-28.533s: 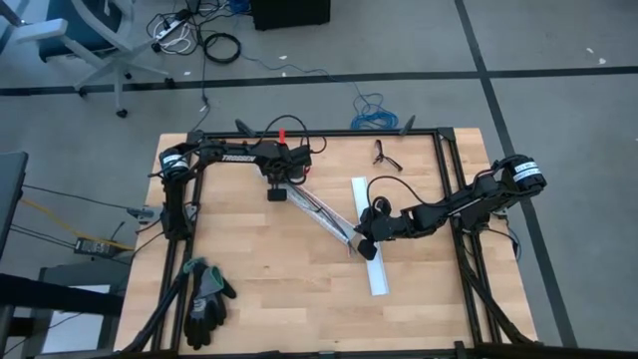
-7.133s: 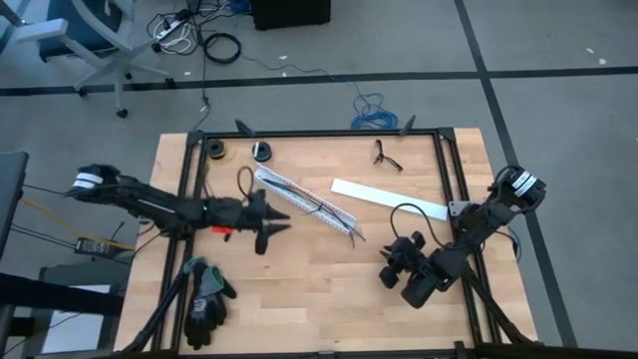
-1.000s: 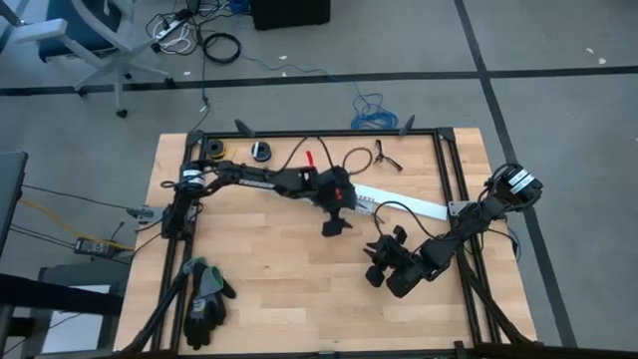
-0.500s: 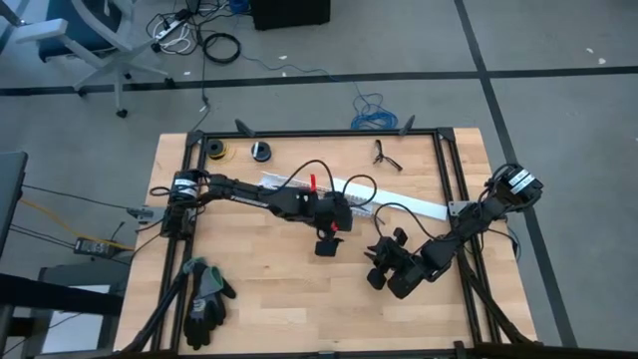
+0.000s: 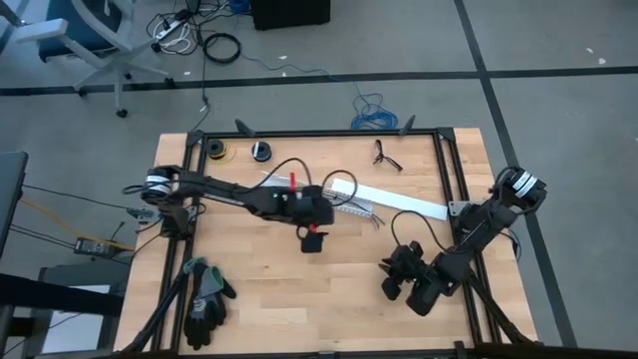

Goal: Ziptie cables
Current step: Close the cable duct

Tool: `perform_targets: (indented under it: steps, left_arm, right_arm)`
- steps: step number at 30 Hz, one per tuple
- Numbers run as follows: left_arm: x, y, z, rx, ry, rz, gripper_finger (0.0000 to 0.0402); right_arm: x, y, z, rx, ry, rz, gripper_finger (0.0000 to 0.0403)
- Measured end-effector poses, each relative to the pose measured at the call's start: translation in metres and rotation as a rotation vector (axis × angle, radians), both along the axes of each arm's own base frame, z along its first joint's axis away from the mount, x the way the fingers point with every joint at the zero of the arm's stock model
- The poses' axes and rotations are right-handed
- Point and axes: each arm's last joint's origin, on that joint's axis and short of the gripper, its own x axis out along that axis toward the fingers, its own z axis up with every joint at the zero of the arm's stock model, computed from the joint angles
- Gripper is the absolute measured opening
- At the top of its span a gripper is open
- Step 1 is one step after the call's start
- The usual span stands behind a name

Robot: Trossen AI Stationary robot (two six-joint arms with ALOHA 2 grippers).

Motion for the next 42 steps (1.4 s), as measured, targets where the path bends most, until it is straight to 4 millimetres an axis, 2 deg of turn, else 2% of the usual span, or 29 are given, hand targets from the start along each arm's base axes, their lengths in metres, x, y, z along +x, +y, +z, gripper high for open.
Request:
perform_targets:
  steps: [11,19,28,32,35,39,42]
  left_arm:
    - [-0.07,-0.04,-0.004,-0.128,-0.179,0.082,0.0314]
    - [-0.094,-0.067,-0.033,-0.209,-0.081,0.125,0.0314]
    - [-0.129,-0.089,-0.061,-0.138,-0.031,0.286,0.0314]
    - [-0.129,-0.098,-0.06,-0.155,-0.111,0.283,0.0314]
    - [-0.121,-0.099,-0.055,-0.168,-0.213,0.249,0.0314]
    - [-0.104,-0.099,-0.043,-0.249,-0.33,0.111,0.0314]
    - [-0.094,-0.097,-0.044,-0.27,-0.36,0.053,0.0313]
  right_arm:
    - [-0.025,0.014,-0.003,0.075,0.007,-0.026,0.0074]
    - [-0.032,0.016,-0.004,0.093,0.051,-0.015,0.0074]
    - [-0.034,0.017,-0.004,0.097,0.072,0.004,0.0074]
    - [-0.034,0.017,-0.004,0.095,0.076,0.006,0.0075]
    - [-0.034,0.017,-0.004,0.083,0.077,0.019,0.0075]
    - [-0.034,0.017,-0.004,0.08,0.074,0.018,0.0075]
    - [-0.034,0.017,-0.004,0.079,0.074,0.019,0.0075]
